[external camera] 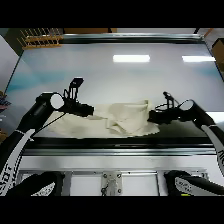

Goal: Fold the clothes and pants, and hang the long-sleeved shirts on hangers.

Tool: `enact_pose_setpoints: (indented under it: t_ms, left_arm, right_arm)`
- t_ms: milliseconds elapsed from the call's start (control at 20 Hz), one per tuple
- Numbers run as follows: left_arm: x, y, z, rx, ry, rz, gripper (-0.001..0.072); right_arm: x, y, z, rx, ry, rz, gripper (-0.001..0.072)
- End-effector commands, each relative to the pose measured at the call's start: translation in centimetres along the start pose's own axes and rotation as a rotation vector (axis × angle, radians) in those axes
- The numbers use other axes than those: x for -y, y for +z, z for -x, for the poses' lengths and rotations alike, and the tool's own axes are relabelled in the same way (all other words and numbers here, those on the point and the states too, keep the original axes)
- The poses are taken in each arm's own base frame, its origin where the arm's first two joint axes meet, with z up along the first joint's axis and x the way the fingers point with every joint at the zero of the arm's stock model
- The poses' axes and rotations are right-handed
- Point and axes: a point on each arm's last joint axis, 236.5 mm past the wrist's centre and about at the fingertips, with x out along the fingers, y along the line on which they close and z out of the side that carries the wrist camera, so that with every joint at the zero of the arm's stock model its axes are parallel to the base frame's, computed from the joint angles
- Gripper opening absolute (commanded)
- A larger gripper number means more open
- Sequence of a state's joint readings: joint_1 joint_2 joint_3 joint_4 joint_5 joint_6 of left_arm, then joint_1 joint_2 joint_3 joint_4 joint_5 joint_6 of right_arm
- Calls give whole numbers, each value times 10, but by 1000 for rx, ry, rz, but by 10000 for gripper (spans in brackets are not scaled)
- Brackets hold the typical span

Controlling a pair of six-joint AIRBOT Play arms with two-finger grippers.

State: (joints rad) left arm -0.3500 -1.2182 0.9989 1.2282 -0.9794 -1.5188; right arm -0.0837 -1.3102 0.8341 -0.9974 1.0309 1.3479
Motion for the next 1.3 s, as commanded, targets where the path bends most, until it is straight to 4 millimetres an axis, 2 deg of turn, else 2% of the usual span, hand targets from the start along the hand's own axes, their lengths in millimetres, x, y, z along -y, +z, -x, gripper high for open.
enact_pose_setpoints:
  t_ms: [0,50,150,250,350,550,700,850,950,1050,1250]
  left_arm:
    - [27,6,-25,24,-35,-23,16]
    - [42,5,-41,17,-80,4,15]
    - [68,3,-72,4,-154,68,16]
    - [86,-5,-100,-16,-193,99,16]
    - [106,-13,-122,-65,-215,81,16]
    - [150,-17,-152,-135,-253,-43,16]
    - [158,-22,-165,-197,-260,-69,16]
    - [141,-7,-161,-189,-254,-32,16]
    - [116,13,-147,-153,-230,-6,15]
    - [83,33,-127,-110,-175,-19,15]
    - [21,65,-76,-27,-69,-17,15]
  right_arm:
    - [70,5,81,-81,-313,32,15]
    - [68,11,99,-74,-343,49,15]
    - [47,21,128,-43,-351,58,15]
    - [22,28,151,-18,-359,90,15]
    - [-8,32,167,2,-359,141,15]
    - [-56,32,177,35,-353,206,15]
    - [-76,26,177,28,-343,247,15]
    - [-82,22,176,20,-357,267,15]
    - [-89,21,175,19,-354,287,15]
    - [-96,20,174,24,-353,297,15]
    - [-124,13,166,32,-336,352,15]
